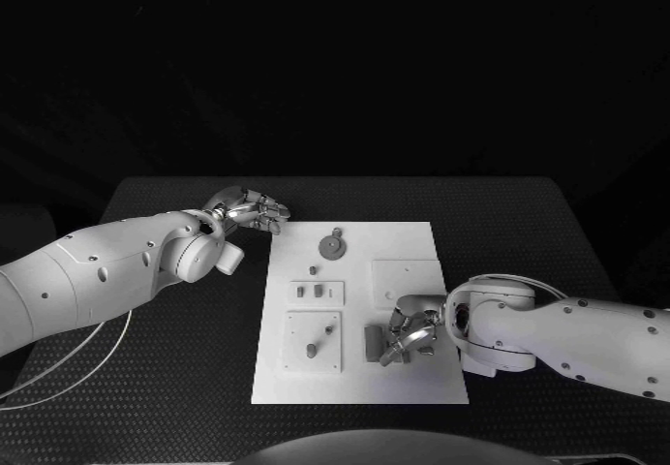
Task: Assemble the parts on the task board
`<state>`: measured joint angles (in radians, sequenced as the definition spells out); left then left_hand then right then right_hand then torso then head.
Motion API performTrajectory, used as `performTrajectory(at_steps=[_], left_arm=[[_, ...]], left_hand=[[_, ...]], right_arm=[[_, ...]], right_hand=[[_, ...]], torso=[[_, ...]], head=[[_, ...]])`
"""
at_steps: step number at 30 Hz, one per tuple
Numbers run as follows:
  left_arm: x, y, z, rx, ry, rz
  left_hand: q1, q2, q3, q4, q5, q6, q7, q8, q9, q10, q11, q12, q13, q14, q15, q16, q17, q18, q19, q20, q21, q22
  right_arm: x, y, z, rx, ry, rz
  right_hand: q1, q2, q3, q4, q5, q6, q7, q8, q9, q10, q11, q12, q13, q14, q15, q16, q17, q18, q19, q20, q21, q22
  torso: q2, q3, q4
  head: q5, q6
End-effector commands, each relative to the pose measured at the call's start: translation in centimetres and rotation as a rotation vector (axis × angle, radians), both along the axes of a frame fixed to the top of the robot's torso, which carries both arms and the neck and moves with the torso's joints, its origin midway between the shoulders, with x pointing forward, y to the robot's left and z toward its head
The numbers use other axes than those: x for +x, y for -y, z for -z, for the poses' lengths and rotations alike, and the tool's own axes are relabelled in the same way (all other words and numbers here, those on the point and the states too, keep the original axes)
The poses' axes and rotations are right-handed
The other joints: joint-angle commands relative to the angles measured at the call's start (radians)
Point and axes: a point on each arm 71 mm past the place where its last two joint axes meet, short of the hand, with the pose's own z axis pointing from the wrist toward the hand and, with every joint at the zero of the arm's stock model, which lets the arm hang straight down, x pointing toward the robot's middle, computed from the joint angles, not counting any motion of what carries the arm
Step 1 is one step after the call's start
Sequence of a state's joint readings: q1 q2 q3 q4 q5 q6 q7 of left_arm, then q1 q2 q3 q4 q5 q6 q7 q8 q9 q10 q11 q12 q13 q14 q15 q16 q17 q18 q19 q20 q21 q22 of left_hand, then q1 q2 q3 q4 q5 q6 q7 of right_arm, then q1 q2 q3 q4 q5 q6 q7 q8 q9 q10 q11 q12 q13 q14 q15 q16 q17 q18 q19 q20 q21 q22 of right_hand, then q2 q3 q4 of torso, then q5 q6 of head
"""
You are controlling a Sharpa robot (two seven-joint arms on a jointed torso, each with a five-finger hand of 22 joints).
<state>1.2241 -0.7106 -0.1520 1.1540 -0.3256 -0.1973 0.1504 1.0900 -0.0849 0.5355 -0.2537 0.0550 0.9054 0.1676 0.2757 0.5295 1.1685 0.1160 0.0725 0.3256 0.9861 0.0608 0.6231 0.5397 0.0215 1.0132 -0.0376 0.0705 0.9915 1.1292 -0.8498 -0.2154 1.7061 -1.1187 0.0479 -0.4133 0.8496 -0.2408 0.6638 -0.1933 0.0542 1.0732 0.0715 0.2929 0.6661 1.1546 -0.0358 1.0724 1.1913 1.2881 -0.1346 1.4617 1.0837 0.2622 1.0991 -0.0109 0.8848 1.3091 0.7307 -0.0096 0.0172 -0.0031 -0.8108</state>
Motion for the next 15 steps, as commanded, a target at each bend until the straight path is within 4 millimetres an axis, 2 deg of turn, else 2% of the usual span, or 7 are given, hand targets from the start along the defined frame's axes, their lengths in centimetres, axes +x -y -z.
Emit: performTrajectory(at_steps=[1,9,10,15], left_arm=[[-0.04,0.22,-0.06,-0.012,-0.002,0.014],[-0.03,0.18,-0.10,-0.012,0.003,0.011],[-0.03,0.19,-0.09,-0.012,0.002,0.012],[-0.03,0.18,-0.09,-0.012,0.002,0.011]], left_hand=[[-0.010,-0.003,-0.002,0.003,-0.001,-0.002,-0.003,0.004,-0.001,-0.005,0.004,-0.003,0.002,0.006,0.002,-0.007,0.002,0.002,0.001,0.001,-0.001,-0.001],[-0.010,-0.003,-0.002,0.003,-0.001,-0.002,-0.003,0.004,-0.001,-0.005,0.004,-0.003,0.002,0.006,0.002,-0.007,0.002,0.002,0.001,0.001,-0.001,-0.001],[-0.010,-0.003,-0.002,0.003,-0.001,-0.002,-0.003,0.004,-0.001,-0.005,0.004,-0.003,0.002,0.006,0.002,-0.007,0.002,0.002,0.001,0.001,-0.001,-0.001],[-0.011,-0.002,-0.003,0.004,-0.001,-0.002,-0.003,0.004,-0.001,-0.004,0.004,-0.003,0.002,0.007,0.002,-0.007,0.002,0.002,0.001,0.001,-0.001,-0.001]], right_arm=[[0.08,0.23,0.22,-0.026,0.020,0.004],[0.29,0.29,0.20,-0.038,0.043,0.013],[0.33,0.29,0.18,-0.040,0.048,0.016],[0.34,0.21,0.14,-0.046,0.060,0.009]], right_hand=[[0.007,0.003,-0.005,0.000,-0.004,0.006,0.002,0.000,-0.002,0.006,0.000,0.007,-0.001,0.006,0.001,0.004,0.002,0.000,0.007,-0.002,0.005,0.015],[0.007,0.003,-0.005,0.000,-0.004,0.006,0.002,0.000,-0.002,0.006,0.000,0.007,-0.001,0.006,0.001,0.004,0.002,0.000,0.007,-0.002,0.005,0.015],[-0.059,0.070,-0.013,0.061,-0.002,0.025,0.000,0.009,0.002,0.015,-0.001,0.010,-0.002,0.022,0.000,0.010,0.023,-0.005,0.016,0.004,0.006,0.012],[-0.061,0.072,-0.014,0.064,-0.002,0.025,0.000,0.010,0.002,0.015,-0.001,0.010,-0.002,0.023,0.000,0.010,0.024,-0.006,0.016,0.004,0.006,0.012]], torso=[[0.000,-0.0008,0.0008],[0.000,-0.0012,0.0002],[0.000,-0.0010,0.0001],[0.000,-0.0008,0.0001]], head=[[0.000,0.000],[0.000,0.000],[0.000,0.000],[0.000,0.000]])
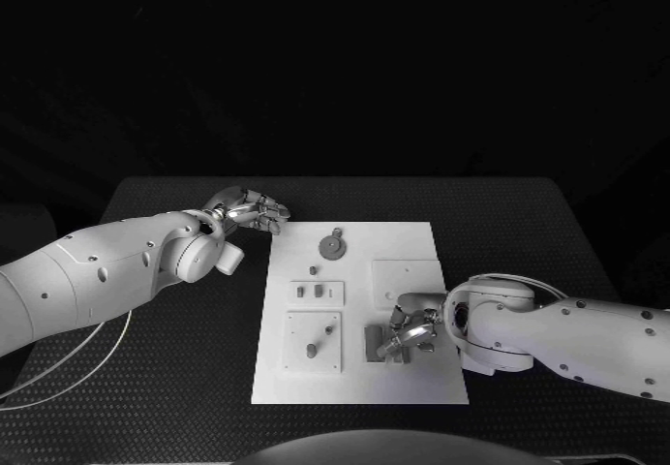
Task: Assemble the parts on the task board
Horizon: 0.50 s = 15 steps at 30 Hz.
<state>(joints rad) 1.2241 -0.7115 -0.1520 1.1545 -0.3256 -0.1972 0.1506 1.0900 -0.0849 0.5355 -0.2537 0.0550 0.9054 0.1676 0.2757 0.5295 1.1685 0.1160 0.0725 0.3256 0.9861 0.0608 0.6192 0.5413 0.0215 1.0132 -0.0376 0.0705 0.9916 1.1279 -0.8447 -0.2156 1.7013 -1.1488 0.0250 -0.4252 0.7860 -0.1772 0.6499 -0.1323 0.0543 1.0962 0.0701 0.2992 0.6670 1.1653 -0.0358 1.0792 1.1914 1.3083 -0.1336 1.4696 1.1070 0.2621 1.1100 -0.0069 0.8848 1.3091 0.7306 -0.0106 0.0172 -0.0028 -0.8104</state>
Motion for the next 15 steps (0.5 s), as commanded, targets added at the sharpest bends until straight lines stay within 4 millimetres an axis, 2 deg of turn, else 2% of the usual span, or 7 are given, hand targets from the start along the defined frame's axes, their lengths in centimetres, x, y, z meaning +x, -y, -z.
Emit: performTrajectory(at_steps=[1,9,13,15], left_arm=[[-0.02,0.22,-0.09,-0.012,0.002,0.012],[-0.04,0.17,-0.08,-0.012,0.000,0.013],[-0.04,0.19,-0.08,-0.012,0.000,0.013],[-0.04,0.15,-0.08,-0.012,0.000,0.013]], left_hand=[[-0.011,-0.002,-0.003,0.004,-0.001,-0.002,-0.003,0.004,-0.002,-0.004,0.004,-0.003,0.002,0.007,0.002,-0.003,0.001,0.002,0.001,0.001,-0.001,-0.001],[-0.011,-0.002,-0.003,0.004,-0.001,-0.002,-0.003,0.004,-0.002,-0.004,0.004,-0.003,0.002,0.007,0.002,-0.003,0.001,0.002,0.001,0.001,-0.001,-0.001],[-0.012,-0.002,-0.003,0.005,-0.001,-0.001,-0.003,0.004,-0.001,-0.004,0.004,-0.003,0.002,0.007,0.002,-0.004,0.001,0.002,0.002,0.001,-0.001,-0.001],[-0.012,-0.002,-0.003,0.005,-0.001,-0.001,-0.003,0.004,-0.002,-0.004,0.004,-0.003,0.002,0.007,0.002,-0.004,0.002,0.002,0.002,0.001,-0.001,-0.001]], right_arm=[[0.10,0.20,0.14,-0.030,0.025,0.002],[0.10,0.29,0.13,-0.025,0.027,-0.001],[0.02,0.37,0.03,-0.010,0.029,-0.002],[-0.01,0.54,-0.07,0.007,0.030,0.013]], right_hand=[[0.002,0.008,0.000,0.003,-0.002,0.002,0.001,0.003,0.001,0.005,-0.001,0.003,-0.002,0.003,-0.001,0.002,0.001,-0.006,0.005,0.000,0.006,0.012],[0.002,0.008,0.000,0.003,-0.002,0.002,0.001,0.003,0.001,0.005,-0.001,0.003,-0.002,0.003,-0.001,0.002,0.001,-0.006,0.005,0.000,0.006,0.012],[-0.004,0.022,-0.013,-0.007,-0.003,0.008,-0.007,0.005,0.001,0.016,-0.010,0.008,-0.002,0.008,-0.006,0.005,-0.001,0.000,0.007,-0.007,0.008,0.014],[-0.007,0.018,-0.020,-0.015,-0.004,0.009,-0.009,0.004,0.001,0.020,-0.013,0.008,-0.003,0.009,-0.010,0.004,-0.004,0.000,0.007,-0.010,0.008,0.015]], torso=[[0.000,0.0004,0.0002],[0.000,0.0006,-0.0002],[0.000,0.0007,-0.0002],[0.000,0.0009,-0.0004]], head=[[-0.001,-0.001],[0.000,0.000],[0.000,0.001],[-0.001,0.002]])
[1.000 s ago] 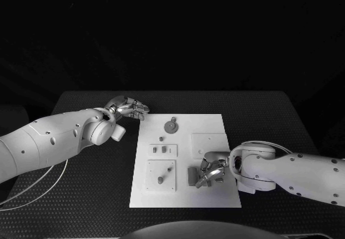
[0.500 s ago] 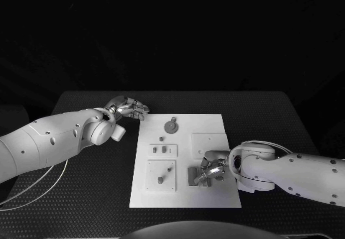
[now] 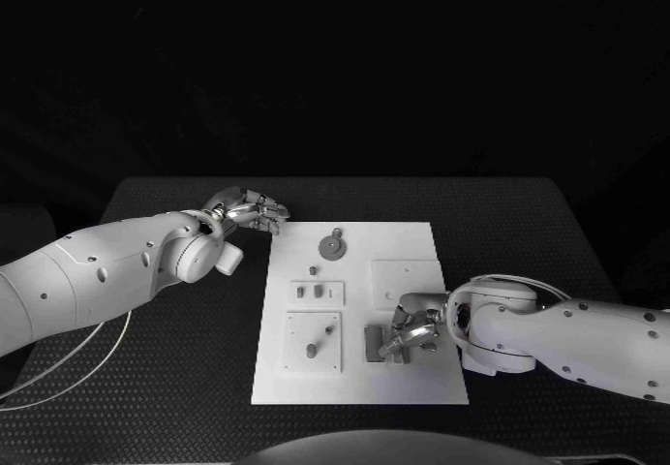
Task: Assemble the parts on the task board
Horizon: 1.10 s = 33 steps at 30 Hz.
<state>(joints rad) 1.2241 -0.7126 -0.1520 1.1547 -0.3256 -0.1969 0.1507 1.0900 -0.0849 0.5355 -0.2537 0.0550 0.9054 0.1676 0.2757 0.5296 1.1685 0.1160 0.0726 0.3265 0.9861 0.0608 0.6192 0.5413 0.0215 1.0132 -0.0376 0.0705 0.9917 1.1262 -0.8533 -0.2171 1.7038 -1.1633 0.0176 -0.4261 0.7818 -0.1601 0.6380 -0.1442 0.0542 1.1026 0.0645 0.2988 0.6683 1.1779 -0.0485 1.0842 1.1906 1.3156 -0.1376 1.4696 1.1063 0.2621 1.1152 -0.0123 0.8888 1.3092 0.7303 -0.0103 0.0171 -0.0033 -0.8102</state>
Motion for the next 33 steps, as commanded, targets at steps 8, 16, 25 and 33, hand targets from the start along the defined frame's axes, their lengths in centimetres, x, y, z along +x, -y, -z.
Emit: performTrajectory(at_steps=[8,16,25,33], left_arm=[[0.0,0.2,-0.1,-0.012,-0.001,0.014],[-0.1,0.2,-0.1,-0.012,-0.002,0.016],[-0.1,0.3,0.0,-0.013,-0.006,0.021],[-0.1,0.3,0.0,-0.013,-0.007,0.020]], left_hand=[[-0.013,-0.001,-0.003,0.006,-0.001,-0.001,-0.003,0.005,-0.002,-0.003,0.004,-0.002,0.001,0.007,0.002,-0.005,0.003,0.002,0.002,0.001,-0.001,-0.001],[-0.013,-0.001,-0.003,0.006,-0.001,0.000,-0.003,0.005,-0.002,-0.003,0.004,-0.002,0.001,0.007,0.002,-0.005,0.004,0.002,0.001,0.001,-0.001,-0.001],[-0.014,-0.001,-0.004,0.007,-0.001,0.000,-0.004,0.005,-0.002,-0.002,0.003,-0.002,0.001,0.008,0.002,-0.006,0.005,0.002,0.002,0.001,0.000,-0.001],[-0.014,-0.002,-0.004,0.008,-0.001,0.000,-0.004,0.005,-0.002,-0.002,0.003,-0.002,0.001,0.008,0.002,-0.007,0.005,0.002,0.001,0.001,0.000,-0.002]], right_arm=[[0.8,2.3,-1.4,0.061,0.035,0.096],[1.6,5.3,-1.8,-0.045,-0.012,0.110],[1.5,5.3,-1.3,-0.088,-0.037,0.112],[0.7,4.5,0.0,-0.073,-0.057,0.105]], right_hand=[[-0.006,-0.020,-0.005,-0.008,-0.004,-0.029,0.005,-0.016,-0.006,0.012,0.008,0.000,-0.005,0.012,-0.005,0.006,0.002,0.000,0.009,-0.013,0.002,0.013],[0.027,0.062,-0.015,-0.080,-0.004,-0.012,0.001,-0.007,0.003,0.063,0.004,0.058,0.036,0.023,-0.005,0.012,0.010,0.000,0.013,-0.017,0.005,0.016],[0.012,0.075,-0.026,-0.102,-0.004,-0.002,-0.002,-0.006,0.005,0.081,0.002,0.076,0.049,0.026,-0.005,0.012,0.012,0.000,0.013,-0.015,0.003,0.016],[-0.007,0.061,-0.029,-0.097,-0.004,0.001,-0.003,-0.008,0.003,0.084,0.001,0.077,0.050,0.026,-0.005,0.012,0.009,0.000,0.014,-0.014,0.002,0.015]], torso=[[0.000,0.0008,-0.0002],[0.000,-0.0003,-0.0003],[0.000,0.0009,-0.0016],[0.000,0.0008,-0.0005]], head=[[0.000,0.003],[-0.009,0.006],[-0.008,0.004],[-0.008,0.001]])
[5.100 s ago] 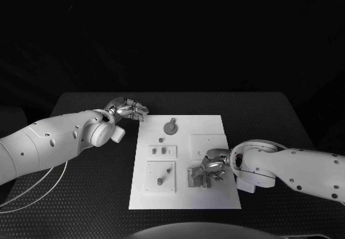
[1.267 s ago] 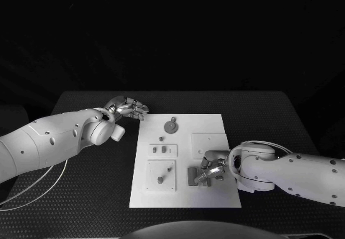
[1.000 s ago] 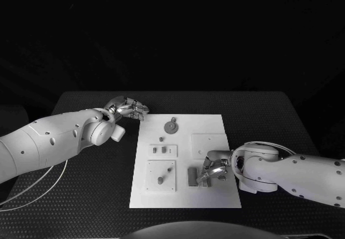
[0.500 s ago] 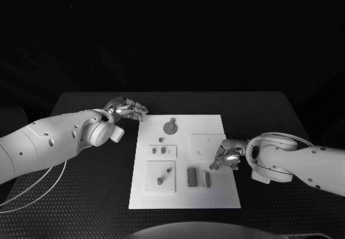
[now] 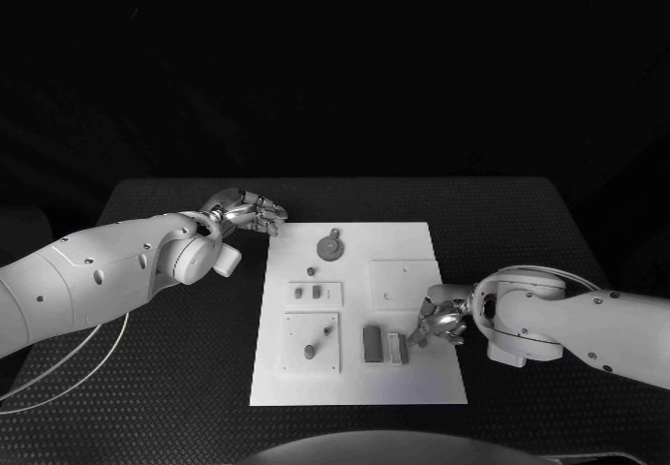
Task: Assemble the parts on the task board
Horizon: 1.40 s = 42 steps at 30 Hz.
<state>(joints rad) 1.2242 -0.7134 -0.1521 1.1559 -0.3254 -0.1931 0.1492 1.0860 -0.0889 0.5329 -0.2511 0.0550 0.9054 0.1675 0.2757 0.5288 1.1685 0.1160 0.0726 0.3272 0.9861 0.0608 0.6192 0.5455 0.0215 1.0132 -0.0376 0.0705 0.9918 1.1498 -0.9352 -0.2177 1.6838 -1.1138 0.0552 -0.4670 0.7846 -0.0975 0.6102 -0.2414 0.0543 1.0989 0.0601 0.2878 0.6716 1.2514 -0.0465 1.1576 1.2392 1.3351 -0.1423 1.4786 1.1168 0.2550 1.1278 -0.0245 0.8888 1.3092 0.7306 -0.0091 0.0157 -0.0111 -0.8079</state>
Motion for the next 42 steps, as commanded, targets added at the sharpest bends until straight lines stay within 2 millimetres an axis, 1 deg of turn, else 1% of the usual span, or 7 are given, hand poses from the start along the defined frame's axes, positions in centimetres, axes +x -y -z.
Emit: performTrajectory(at_steps=[1,20,23,26,33,37,42], left_arm=[[-0.1,0.3,-0.1,-0.012,-0.004,0.017],[-0.1,0.2,-0.1,-0.012,-0.005,0.018],[-0.1,0.2,-0.1,-0.012,-0.006,0.017],[-0.1,0.1,-0.1,-0.012,-0.005,0.016],[-0.1,0.2,0.0,-0.012,-0.006,0.017],[-0.1,0.1,0.0,-0.011,-0.007,0.015],[-0.1,0.1,0.0,-0.011,-0.008,0.015]], left_hand=[[-0.010,0.002,-0.001,0.005,-0.001,0.000,-0.004,0.005,-0.001,-0.002,0.003,-0.002,0.001,0.008,0.002,-0.007,0.001,0.002,0.001,0.001,0.000,-0.002],[-0.011,0.003,-0.002,0.006,-0.001,0.000,-0.004,0.006,-0.001,-0.002,0.003,-0.002,0.001,0.008,0.002,-0.008,0.003,0.002,0.001,0.001,-0.001,-0.002],[-0.011,0.003,-0.002,0.006,-0.001,0.000,-0.004,0.006,-0.001,-0.002,0.003,-0.002,0.001,0.008,0.002,-0.009,0.003,0.002,0.001,0.001,-0.001,-0.002],[-0.011,0.003,-0.002,0.007,-0.001,0.000,-0.004,0.006,-0.002,-0.002,0.003,-0.002,0.001,0.008,0.002,-0.009,0.004,0.002,0.001,0.001,-0.001,-0.002],[-0.011,0.003,-0.002,0.007,-0.001,0.000,-0.004,0.006,-0.002,-0.002,0.003,-0.002,0.001,0.008,0.002,-0.009,0.004,0.002,0.001,0.001,-0.001,-0.002],[-0.011,0.003,-0.001,0.007,-0.001,0.000,-0.004,0.006,-0.002,-0.002,0.003,-0.002,0.001,0.008,0.002,-0.010,0.005,0.002,0.001,0.001,-0.001,-0.002],[-0.011,0.003,-0.001,0.007,-0.001,0.000,-0.004,0.006,-0.002,-0.002,0.003,-0.002,0.001,0.008,0.002,-0.010,0.005,0.002,0.001,0.001,-0.001,-0.002]], right_arm=[[-0.3,-0.4,0.4,-0.004,-0.018,-0.010],[-0.6,-1.5,1.7,-0.035,0.014,-0.047],[-0.5,-1.5,1.7,-0.048,0.025,-0.063],[-0.6,-1.7,1.8,-0.060,0.030,-0.076],[-0.6,-1.7,1.9,-0.086,0.047,-0.095],[-0.5,-1.3,2.0,-0.093,0.048,-0.088],[-0.4,-0.9,2.0,-0.099,0.042,-0.085]], right_hand=[[-0.012,-0.003,0.000,0.001,-0.004,0.005,0.001,0.003,0.000,0.011,-0.001,0.003,0.001,0.007,-0.001,0.003,-0.002,0.007,0.001,-0.002,0.002,0.015],[-0.050,-0.014,0.015,0.051,-0.004,0.013,0.000,-0.002,-0.003,0.017,-0.003,0.008,0.007,0.010,-0.003,0.006,0.001,0.007,0.006,-0.004,-0.001,0.015],[-0.056,0.000,0.017,0.059,-0.004,0.015,-0.001,-0.001,-0.003,0.021,-0.004,0.013,0.011,0.010,-0.004,0.007,0.000,0.007,0.006,-0.005,-0.001,0.015],[-0.046,0.020,0.021,0.046,-0.004,0.017,-0.002,-0.002,-0.002,0.023,-0.005,0.014,0.013,0.011,-0.005,0.008,0.001,0.007,0.005,-0.007,0.001,0.017],[-0.009,0.081,0.024,-0.035,-0.004,0.021,-0.003,-0.003,-0.001,0.029,-0.005,0.018,0.017,0.010,-0.005,0.010,-0.001,0.007,0.002,-0.006,0.005,0.018],[0.013,0.097,0.031,-0.049,-0.004,0.022,-0.003,-0.004,-0.001,0.030,-0.005,0.017,0.016,0.010,-0.004,0.010,-0.003,0.007,0.002,-0.007,0.006,0.018],[0.038,0.100,0.033,-0.051,-0.004,0.022,-0.002,-0.005,-0.001,0.030,-0.004,0.016,0.016,0.008,-0.003,0.010,-0.006,0.007,-0.001,-0.006,0.007,0.019]], torso=[[0.000,-0.0003,0.0010],[0.000,-0.0007,0.0009],[0.000,-0.0005,0.0015],[0.000,-0.0002,0.0017],[0.000,-0.0009,0.0016],[0.000,-0.0012,0.0017],[0.000,-0.0010,0.0019]], head=[[0.000,-0.002],[0.002,-0.003],[0.002,-0.004],[0.003,-0.005],[0.003,-0.006],[0.002,-0.007],[0.001,-0.007]])
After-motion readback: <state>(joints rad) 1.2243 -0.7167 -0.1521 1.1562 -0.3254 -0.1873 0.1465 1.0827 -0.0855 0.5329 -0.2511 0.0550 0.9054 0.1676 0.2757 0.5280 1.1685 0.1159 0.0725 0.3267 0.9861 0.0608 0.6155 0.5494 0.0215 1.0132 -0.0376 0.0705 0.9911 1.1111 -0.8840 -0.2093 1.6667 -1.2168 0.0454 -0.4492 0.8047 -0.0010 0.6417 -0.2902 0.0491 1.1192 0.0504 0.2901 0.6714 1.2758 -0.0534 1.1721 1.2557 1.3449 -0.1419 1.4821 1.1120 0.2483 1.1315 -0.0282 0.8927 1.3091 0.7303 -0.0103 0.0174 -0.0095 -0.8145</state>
